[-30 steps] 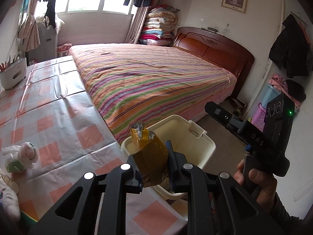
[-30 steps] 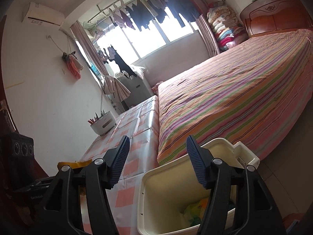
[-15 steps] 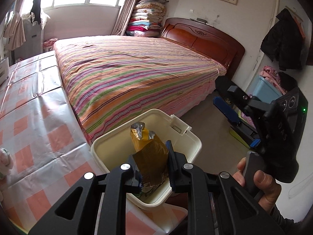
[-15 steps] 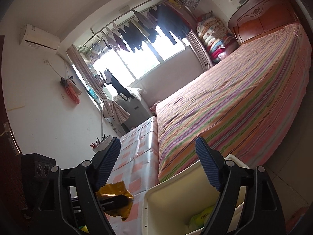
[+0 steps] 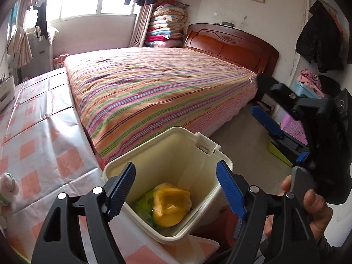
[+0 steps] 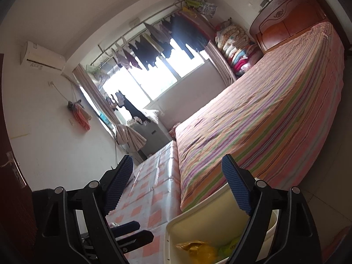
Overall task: Collect trash
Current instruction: 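Open the left tool to drop the yellow packet into the bin, then move both tools back over the trash on the table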
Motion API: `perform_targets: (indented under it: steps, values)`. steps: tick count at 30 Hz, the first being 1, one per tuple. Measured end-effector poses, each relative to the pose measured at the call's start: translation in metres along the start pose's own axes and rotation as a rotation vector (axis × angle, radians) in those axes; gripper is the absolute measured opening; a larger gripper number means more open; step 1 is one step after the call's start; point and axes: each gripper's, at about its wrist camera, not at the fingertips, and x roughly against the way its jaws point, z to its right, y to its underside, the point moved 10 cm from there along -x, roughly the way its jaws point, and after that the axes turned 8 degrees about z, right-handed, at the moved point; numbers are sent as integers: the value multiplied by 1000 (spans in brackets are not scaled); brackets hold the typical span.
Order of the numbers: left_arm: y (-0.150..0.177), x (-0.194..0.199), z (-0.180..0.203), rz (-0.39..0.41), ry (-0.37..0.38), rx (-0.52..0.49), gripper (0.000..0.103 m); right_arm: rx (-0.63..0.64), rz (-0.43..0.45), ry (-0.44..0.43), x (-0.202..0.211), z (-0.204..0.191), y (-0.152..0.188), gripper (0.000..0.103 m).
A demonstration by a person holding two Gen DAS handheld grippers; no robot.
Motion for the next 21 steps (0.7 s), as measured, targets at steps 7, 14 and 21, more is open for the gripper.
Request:
perform_targets:
  steps: [7,14,21]
  values:
    - [-13,33,-50,46,-74,116,74,-63,82,-28,31,-63,-32,88]
    - [-18,76,-105,114,-203,143,74,-16,104,-372,90,-250,-46,96]
    - [-8,107,-141,124,-222,218,74,42,30,-467,95,-329,-28,96]
